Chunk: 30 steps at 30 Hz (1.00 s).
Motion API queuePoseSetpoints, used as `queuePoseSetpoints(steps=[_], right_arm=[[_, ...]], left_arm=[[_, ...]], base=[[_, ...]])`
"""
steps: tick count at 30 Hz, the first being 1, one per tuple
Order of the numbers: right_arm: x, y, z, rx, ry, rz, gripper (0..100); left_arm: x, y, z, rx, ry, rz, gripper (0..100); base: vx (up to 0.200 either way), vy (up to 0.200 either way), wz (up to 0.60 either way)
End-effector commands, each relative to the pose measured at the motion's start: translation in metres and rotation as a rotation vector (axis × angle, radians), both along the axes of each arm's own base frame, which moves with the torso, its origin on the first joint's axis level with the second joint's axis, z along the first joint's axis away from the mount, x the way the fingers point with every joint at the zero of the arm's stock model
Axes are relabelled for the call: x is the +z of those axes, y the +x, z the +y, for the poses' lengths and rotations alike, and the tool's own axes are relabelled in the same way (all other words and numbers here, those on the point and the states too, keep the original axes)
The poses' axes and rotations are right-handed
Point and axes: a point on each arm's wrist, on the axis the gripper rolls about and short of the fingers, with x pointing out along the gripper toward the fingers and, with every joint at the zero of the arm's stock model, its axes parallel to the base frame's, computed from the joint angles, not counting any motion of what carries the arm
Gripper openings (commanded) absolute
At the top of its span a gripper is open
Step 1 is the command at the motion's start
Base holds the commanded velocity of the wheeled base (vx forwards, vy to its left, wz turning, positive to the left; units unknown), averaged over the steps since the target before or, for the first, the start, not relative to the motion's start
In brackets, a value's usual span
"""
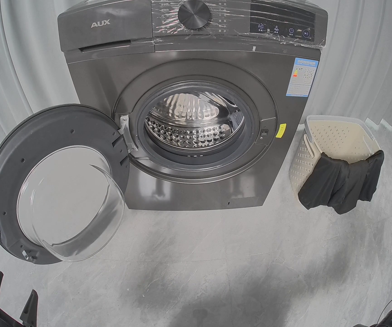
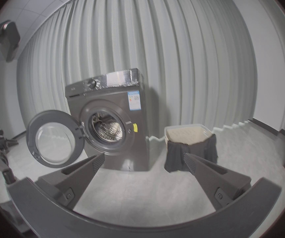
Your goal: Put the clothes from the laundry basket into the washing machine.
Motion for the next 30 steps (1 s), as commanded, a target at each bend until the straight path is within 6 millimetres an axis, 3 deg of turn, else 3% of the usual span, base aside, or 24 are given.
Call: queuePoseSetpoints(steps=[1,12,14,22,25,30], right_arm=[[-0.034,-0.02,-0.004,-0.092,0.007,-0.056,100],[-0.045,-0.024,-0.001,-0.191,-0.044,-0.003,100],[-0.054,-0.028,0.002,-0.138,-0.071,0.028,100],[-0.051,-0.028,0.002,-0.12,-0.062,0.002,100],[-0.058,-0.028,0.002,-0.127,-0.039,0.106,100],[-0.058,-0.028,0.002,-0.1,-0.062,0.094,100]], left_arm=[[-0.005,0.0,0.0,0.0,0.001,-0.002,100],[-0.005,0.0,0.0,0.001,0.001,0.0,100],[-0.005,0.0,0.0,0.0,0.001,-0.002,100],[-0.005,0.0,0.0,0.0,-0.001,-0.002,100],[-0.005,0.0,0.0,-0.002,0.002,0.0,100],[-0.005,0.0,0.0,0.009,0.007,-0.002,100]], base=[[0.0,0.0,0.0],[0.0,0.0,0.0],[0.0,0.0,0.0],[0.0,0.0,0.0],[0.0,0.0,0.0],[0.0,0.0,0.0]])
